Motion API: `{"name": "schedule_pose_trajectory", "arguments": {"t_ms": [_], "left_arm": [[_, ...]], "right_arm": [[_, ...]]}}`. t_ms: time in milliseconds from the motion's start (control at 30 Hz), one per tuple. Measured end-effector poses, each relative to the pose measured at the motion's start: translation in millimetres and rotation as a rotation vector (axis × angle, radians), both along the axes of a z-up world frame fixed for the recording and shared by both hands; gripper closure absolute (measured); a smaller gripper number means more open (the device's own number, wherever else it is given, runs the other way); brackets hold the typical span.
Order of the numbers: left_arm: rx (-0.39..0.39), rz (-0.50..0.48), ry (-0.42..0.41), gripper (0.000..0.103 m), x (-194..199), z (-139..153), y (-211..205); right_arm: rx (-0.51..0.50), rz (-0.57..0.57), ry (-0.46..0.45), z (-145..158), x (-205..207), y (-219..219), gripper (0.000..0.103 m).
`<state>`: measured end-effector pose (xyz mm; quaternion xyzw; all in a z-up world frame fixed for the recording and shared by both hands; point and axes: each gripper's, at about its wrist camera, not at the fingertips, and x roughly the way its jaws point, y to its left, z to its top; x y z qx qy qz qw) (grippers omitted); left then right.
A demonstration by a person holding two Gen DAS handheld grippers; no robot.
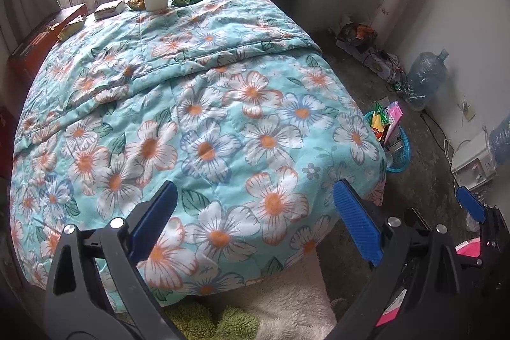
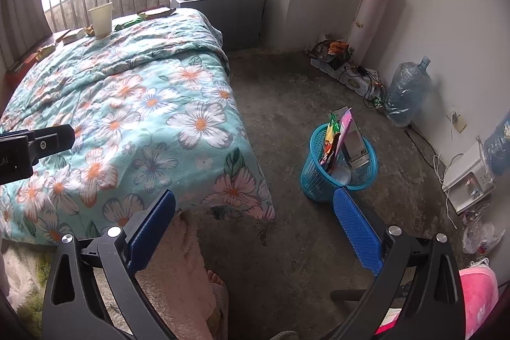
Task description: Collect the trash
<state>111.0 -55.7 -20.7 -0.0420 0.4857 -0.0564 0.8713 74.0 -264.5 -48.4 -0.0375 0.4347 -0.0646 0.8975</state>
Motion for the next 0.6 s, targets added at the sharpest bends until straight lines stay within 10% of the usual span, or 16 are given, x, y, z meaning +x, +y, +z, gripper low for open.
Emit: {"name": "schedule_pose_trajectory", "arguments": {"t_ms": [600], "left_arm": [[0.014, 0.042, -0.050, 0.009, -1.1, 9.8, 1.4]], "right_arm": [[0.001, -0.008, -0.025, 12.5, 4.1, -10.7, 0.006]]}}
